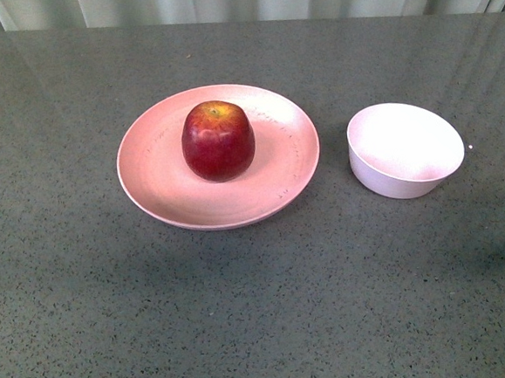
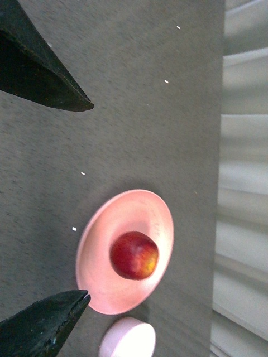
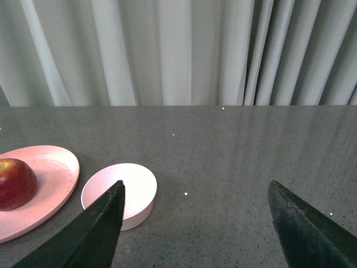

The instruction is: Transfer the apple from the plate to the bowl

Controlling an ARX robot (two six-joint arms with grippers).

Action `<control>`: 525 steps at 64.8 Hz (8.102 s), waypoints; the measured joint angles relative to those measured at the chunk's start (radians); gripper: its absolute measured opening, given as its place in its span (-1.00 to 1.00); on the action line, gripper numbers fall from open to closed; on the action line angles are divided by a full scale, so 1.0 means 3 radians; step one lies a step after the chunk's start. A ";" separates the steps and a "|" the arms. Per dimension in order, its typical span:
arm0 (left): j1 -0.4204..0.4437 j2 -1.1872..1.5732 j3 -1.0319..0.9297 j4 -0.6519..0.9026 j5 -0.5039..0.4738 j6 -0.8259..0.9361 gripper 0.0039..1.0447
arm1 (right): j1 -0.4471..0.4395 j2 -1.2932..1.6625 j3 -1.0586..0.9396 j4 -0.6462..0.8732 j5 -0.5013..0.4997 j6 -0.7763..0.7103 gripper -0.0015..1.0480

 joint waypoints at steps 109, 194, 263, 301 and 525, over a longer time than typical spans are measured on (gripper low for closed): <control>-0.1114 0.5062 0.2833 0.1054 -0.0852 0.0172 0.82 | 0.0000 0.0000 0.0000 0.0000 0.0000 0.0000 0.83; -0.1802 0.4757 0.3393 0.0715 -0.0688 -0.0167 0.20 | 0.0000 0.0000 0.0000 0.0000 0.0000 0.0000 0.83; -0.2070 0.5550 0.4215 0.0557 -0.0573 -0.0062 0.62 | 0.0000 0.0000 0.0000 0.0000 0.0000 0.0000 0.83; -0.1830 0.5188 0.3583 0.0777 -0.0553 -0.0202 0.84 | 0.0000 0.0000 0.0000 0.0000 0.0000 0.0000 0.83; 0.0532 -0.1857 -0.0699 -0.0266 -0.0402 0.0220 -0.15 | 0.0000 -0.0001 0.0000 0.0000 0.0000 0.0000 0.83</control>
